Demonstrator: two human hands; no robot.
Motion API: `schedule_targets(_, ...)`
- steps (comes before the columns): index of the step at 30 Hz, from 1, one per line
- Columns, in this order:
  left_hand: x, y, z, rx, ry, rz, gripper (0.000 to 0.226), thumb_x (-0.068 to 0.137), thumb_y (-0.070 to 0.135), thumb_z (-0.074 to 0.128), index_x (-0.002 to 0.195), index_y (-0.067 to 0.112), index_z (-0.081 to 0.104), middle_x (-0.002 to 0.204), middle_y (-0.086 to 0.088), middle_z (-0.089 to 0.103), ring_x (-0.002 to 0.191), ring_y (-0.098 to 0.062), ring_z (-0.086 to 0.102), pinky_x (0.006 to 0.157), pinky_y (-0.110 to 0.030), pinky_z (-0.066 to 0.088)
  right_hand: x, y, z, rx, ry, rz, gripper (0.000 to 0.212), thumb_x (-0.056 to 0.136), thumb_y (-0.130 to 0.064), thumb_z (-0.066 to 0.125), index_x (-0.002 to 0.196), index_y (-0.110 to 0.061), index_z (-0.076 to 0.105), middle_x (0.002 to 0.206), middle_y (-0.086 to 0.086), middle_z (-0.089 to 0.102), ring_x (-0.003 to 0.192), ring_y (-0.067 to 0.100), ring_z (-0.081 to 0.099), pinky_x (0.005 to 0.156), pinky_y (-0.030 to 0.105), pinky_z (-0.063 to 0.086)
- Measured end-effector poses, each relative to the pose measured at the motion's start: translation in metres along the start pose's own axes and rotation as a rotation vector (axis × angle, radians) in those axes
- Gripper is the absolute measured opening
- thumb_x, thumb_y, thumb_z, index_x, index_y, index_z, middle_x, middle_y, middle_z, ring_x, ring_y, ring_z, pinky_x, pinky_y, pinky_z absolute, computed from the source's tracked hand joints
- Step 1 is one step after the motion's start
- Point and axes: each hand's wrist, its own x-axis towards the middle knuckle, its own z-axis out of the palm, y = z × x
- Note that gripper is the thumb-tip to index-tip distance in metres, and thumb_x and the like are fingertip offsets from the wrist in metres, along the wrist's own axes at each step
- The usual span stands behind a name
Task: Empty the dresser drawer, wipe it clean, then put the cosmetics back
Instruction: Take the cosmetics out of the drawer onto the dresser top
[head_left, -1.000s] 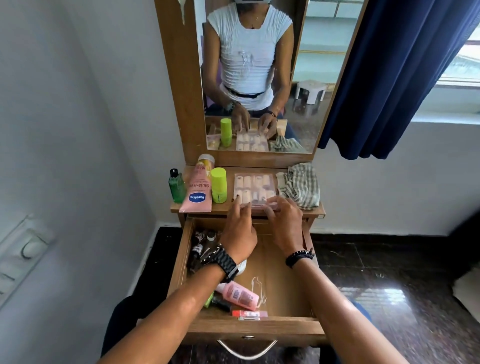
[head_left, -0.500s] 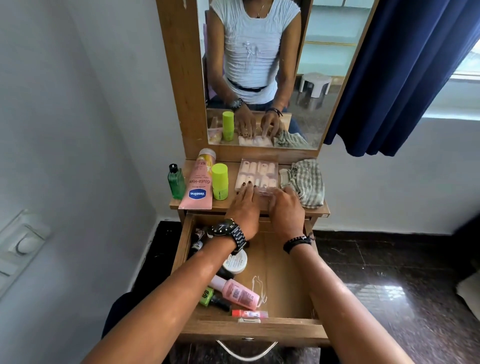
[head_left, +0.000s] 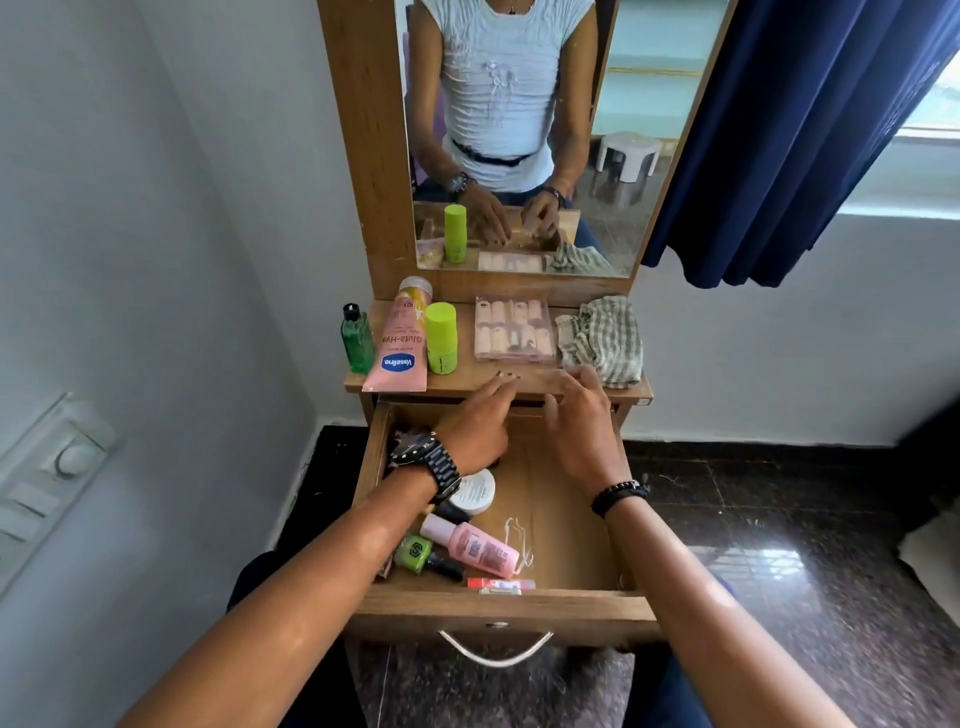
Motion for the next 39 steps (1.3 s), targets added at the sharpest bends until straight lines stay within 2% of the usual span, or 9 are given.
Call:
schedule_targets(2, -0.020, -0.005, 0.001, -0.069, 0.010, -0.005, 0.057, 0.086, -0.008, 0.038, 0.139, 0.011, 0.039, 0.146, -0.005, 0.038, 0.134, -0.018, 0.037, 0.108, -0.022, 0.028, -0.016, -0.001, -0.003, 0.030, -0.046, 0.012, 0.026, 0.088, 0.000, 0.051, 0.107, -0.010, 0.066, 0.100, -0.002, 0.051, 0.082, 0.011, 0.051, 0.074, 0.001, 0.035)
schedule_targets(6, -0.049, -0.027, 0.004, -0.121, 0.009, -0.094, 0.040, 0.089, -0.004, 0.042, 0.122, 0.011, 0.057, 0.123, -0.006, 0.060, 0.114, -0.018, 0.056, 0.096, -0.024, 0.042, -0.036, 0.004, 0.008, 0.058, -0.314, -0.002, 0.018, 0.087, -0.002, 0.057, 0.094, -0.011, 0.070, 0.089, -0.003, 0.058, 0.080, 0.009, 0.052, 0.076, 0.019, 0.039)
schedule_targets(11, -0.057, -0.048, 0.009, 0.014, -0.064, -0.259, 0.035, 0.088, 0.001, 0.049, 0.119, 0.011, 0.058, 0.125, -0.006, 0.058, 0.117, -0.020, 0.051, 0.094, -0.027, 0.041, -0.042, -0.001, 0.033, -0.019, -0.595, 0.003, 0.022, 0.086, -0.007, 0.058, 0.106, -0.011, 0.068, 0.110, 0.009, 0.064, 0.098, 0.021, 0.060, 0.084, 0.026, 0.046)
schedule_targets(14, -0.055, -0.050, 0.013, 0.048, -0.104, -0.298, 0.033, 0.087, 0.003, 0.050, 0.117, 0.012, 0.061, 0.122, -0.008, 0.061, 0.114, -0.023, 0.055, 0.092, -0.032, 0.046, -0.040, -0.004, 0.047, -0.096, -0.668, -0.028, 0.034, 0.086, -0.009, 0.062, 0.120, -0.016, 0.063, 0.119, 0.010, 0.057, 0.108, 0.023, 0.055, 0.092, 0.027, 0.043)
schedule_targets(18, -0.053, -0.053, 0.021, -0.006, -0.162, -0.316, 0.035, 0.085, 0.002, 0.053, 0.117, 0.013, 0.059, 0.116, -0.007, 0.065, 0.107, -0.021, 0.060, 0.089, -0.032, 0.050, -0.042, -0.002, 0.061, -0.239, -0.761, -0.052, 0.049, 0.087, -0.015, 0.061, 0.135, -0.023, 0.051, 0.127, 0.011, 0.045, 0.119, 0.029, 0.043, 0.101, 0.037, 0.041)
schedule_targets(25, -0.051, -0.050, 0.029, -0.085, -0.200, -0.305, 0.043, 0.084, -0.003, 0.050, 0.123, 0.013, 0.054, 0.122, -0.007, 0.063, 0.112, -0.019, 0.059, 0.093, -0.033, 0.050, -0.045, 0.008, 0.058, -0.280, -0.721, -0.036, 0.058, 0.078, -0.027, 0.074, 0.130, -0.021, 0.049, 0.127, 0.009, 0.048, 0.118, 0.029, 0.047, 0.095, 0.040, 0.048)
schedule_targets(34, -0.046, -0.042, 0.032, -0.240, -0.261, -0.306, 0.048, 0.085, -0.006, 0.046, 0.128, 0.015, 0.050, 0.127, -0.004, 0.059, 0.115, -0.017, 0.056, 0.093, -0.028, 0.047, -0.041, 0.019, 0.043, -0.105, -0.689, 0.064, 0.049, 0.075, -0.024, 0.077, 0.116, -0.014, 0.053, 0.122, 0.009, 0.054, 0.108, 0.022, 0.050, 0.079, 0.026, 0.040)
schedule_targets(36, -0.045, -0.040, 0.031, -0.324, -0.229, -0.295, 0.048, 0.086, -0.006, 0.048, 0.129, 0.014, 0.048, 0.130, -0.004, 0.057, 0.117, -0.017, 0.054, 0.096, -0.027, 0.045, -0.039, 0.023, 0.036, -0.051, -0.646, 0.114, 0.046, 0.074, -0.027, 0.078, 0.112, -0.015, 0.055, 0.119, 0.007, 0.057, 0.103, 0.019, 0.051, 0.075, 0.024, 0.039)
schedule_targets(39, -0.044, -0.033, 0.026, -0.480, -0.068, -0.265, 0.044, 0.087, -0.004, 0.049, 0.126, 0.014, 0.051, 0.128, -0.003, 0.057, 0.109, -0.013, 0.056, 0.088, -0.022, 0.045, -0.033, 0.022, 0.019, 0.056, -0.564, 0.148, 0.040, 0.074, -0.028, 0.078, 0.107, -0.016, 0.058, 0.117, 0.004, 0.062, 0.102, 0.019, 0.058, 0.078, 0.027, 0.049)
